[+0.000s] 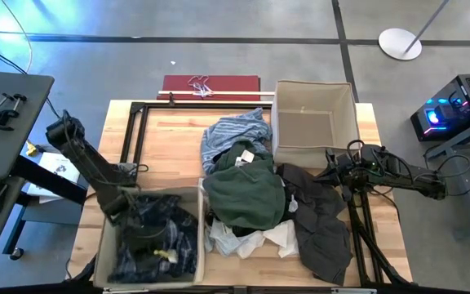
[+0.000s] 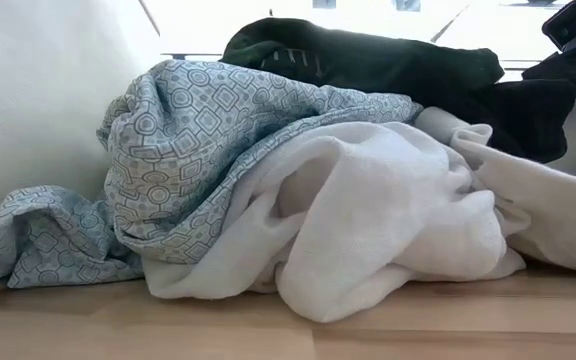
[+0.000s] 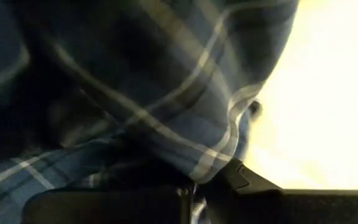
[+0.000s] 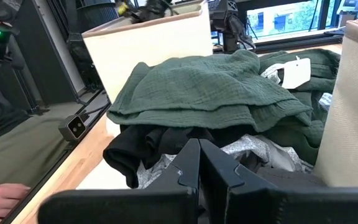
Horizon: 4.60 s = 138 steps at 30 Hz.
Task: Sort clothes
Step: Put the blue checkered shirt into the bottom laundry organizer
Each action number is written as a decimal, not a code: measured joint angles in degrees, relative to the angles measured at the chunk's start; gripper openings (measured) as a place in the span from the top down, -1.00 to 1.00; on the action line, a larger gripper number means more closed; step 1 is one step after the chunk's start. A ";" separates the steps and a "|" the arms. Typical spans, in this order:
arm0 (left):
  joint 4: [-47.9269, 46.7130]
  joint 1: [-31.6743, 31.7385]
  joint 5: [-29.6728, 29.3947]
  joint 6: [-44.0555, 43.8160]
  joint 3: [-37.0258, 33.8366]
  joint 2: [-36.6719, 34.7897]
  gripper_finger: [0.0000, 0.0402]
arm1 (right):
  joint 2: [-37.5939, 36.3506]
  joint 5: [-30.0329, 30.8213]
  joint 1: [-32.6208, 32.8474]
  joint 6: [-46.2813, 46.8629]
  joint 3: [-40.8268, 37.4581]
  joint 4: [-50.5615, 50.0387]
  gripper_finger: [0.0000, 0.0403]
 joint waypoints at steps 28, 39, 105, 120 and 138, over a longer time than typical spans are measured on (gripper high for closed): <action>-43.92 -4.44 -35.20 42.31 45.84 -3.60 1.00 | 0.00 -0.01 0.01 0.00 0.00 -0.01 1.00; -68.08 -5.49 -29.55 9.75 40.58 0.22 0.79 | 0.00 0.00 -0.01 0.00 0.00 -0.01 1.00; -64.52 4.38 -28.41 26.20 25.48 0.10 0.68 | 0.00 -0.01 0.01 0.00 0.00 -0.01 1.00; -42.05 9.92 -32.16 27.46 25.65 -13.66 -0.38 | 0.00 0.00 0.00 0.00 -0.02 -0.01 1.00; -49.24 8.10 -17.32 14.12 27.94 11.70 0.40 | 0.00 0.00 -0.01 0.00 0.00 -0.01 1.00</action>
